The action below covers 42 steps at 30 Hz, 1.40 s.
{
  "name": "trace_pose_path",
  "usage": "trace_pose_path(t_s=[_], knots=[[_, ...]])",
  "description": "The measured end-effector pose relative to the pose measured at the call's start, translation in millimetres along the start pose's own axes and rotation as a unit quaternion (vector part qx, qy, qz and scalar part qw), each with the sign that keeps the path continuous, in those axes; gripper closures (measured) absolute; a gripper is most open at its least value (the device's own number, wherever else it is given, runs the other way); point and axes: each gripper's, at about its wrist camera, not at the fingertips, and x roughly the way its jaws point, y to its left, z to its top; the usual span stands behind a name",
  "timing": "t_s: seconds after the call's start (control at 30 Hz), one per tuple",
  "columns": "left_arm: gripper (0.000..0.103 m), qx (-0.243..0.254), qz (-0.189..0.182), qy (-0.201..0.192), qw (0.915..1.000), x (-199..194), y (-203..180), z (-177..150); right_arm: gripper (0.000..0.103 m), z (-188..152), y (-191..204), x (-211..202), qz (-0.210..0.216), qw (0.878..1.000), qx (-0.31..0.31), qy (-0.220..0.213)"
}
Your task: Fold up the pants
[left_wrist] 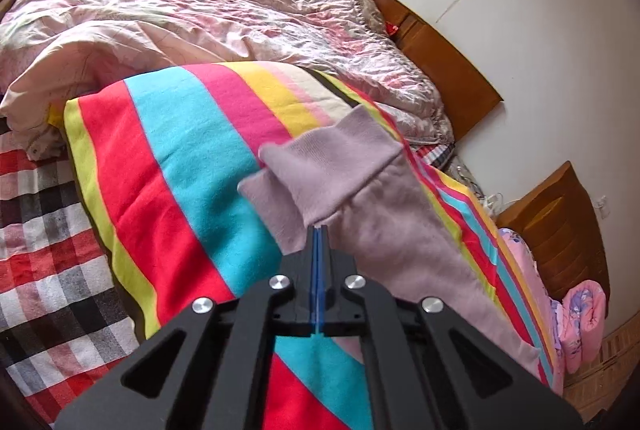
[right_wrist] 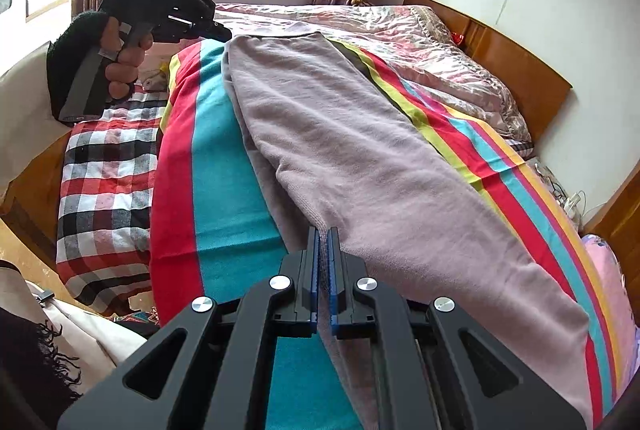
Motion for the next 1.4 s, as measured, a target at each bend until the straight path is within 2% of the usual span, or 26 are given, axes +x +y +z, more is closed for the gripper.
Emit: trace_pose_path(t_s=[0.07,0.17,0.23,0.27,0.3,0.33,0.4,0.43,0.5,0.57,0.63,0.67,0.73,0.83,0.93,1.03,1.13,1.2,1.27,1.3,1.4], knots=[[0.103,-0.016,-0.001,0.017,0.9997,9,14,-2,0.098,-5,3,9,0.006,1.000,0.001,0.013],[0.103,-0.024,0.016,0.032,0.9991,16,25,-7,0.097,-12,7,20,0.017,0.999,0.000,0.030],[0.101,-0.015,0.017,0.024,0.9995,6,17,-10,0.085,-12,8,19,0.029,0.999,-0.005,0.035],[0.095,-0.007,0.014,0.019,0.9997,0,8,-10,0.085,-11,8,16,0.039,0.998,-0.007,0.038],[0.077,0.003,-0.004,0.017,0.9998,-7,-4,-12,0.084,-11,8,12,0.042,0.998,-0.010,0.036],[0.056,0.014,-0.024,0.016,0.9995,-14,-17,-14,0.072,-12,6,7,0.051,0.998,-0.004,0.035],[0.037,0.058,-0.067,0.025,0.9958,-21,-54,-25,0.068,-17,-2,-9,0.072,0.997,0.019,0.015],[0.035,0.087,-0.082,0.036,0.9922,-21,-73,-33,0.068,-20,-11,-19,0.070,0.997,0.039,0.000],[0.033,0.138,-0.104,0.062,0.9830,-13,-108,-48,0.068,-23,-34,-31,0.039,0.997,0.063,-0.008],[0.031,0.182,-0.127,0.093,0.9706,5,-142,-64,0.068,-24,-69,-35,-0.018,0.998,0.059,-0.002],[0.031,0.218,-0.128,0.133,0.9582,27,-171,-79,0.068,-22,-115,-32,-0.044,0.997,0.059,0.003],[0.031,0.231,-0.134,0.146,0.9527,35,-181,-88,0.068,-21,-138,-28,-0.042,0.997,0.065,0.004],[0.031,0.253,-0.145,0.168,0.9418,42,-198,-107,0.068,-17,-190,-11,-0.011,0.996,0.086,0.013],[0.031,0.286,-0.162,0.196,0.9240,41,-212,-141,0.070,-10,-231,26,0.047,0.995,0.083,0.043],[0.031,0.310,-0.168,0.217,0.9101,40,-218,-168,0.076,-5,-238,52,0.120,0.989,0.061,0.057],[0.031,0.332,-0.159,0.240,0.8983,49,-220,-187,0.078,-1,-232,70,0.159,0.984,0.028,0.075],[0.024,0.349,-0.165,0.235,0.8920,51,-222,-193,0.078,-3,-224,86,0.157,0.983,-0.003,0.097],[0.023,0.350,-0.167,0.238,0.8903,53,-223,-194,0.078,-6,-226,90,0.167,0.981,0.011,0.093],[0.022,0.348,-0.170,0.241,0.8897,52,-220,-193,0.085,-7,-222,86,0.156,0.984,0.012,0.086],[0.022,0.349,-0.170,0.242,0.8895,52,-220,-191,0.099,-8,-217,79,0.142,0.987,-0.001,0.078],[0.022,0.350,-0.164,0.243,0.8898,54,-221,-189,0.100,-1,-195,51,0.056,0.996,-0.056,0.041]])
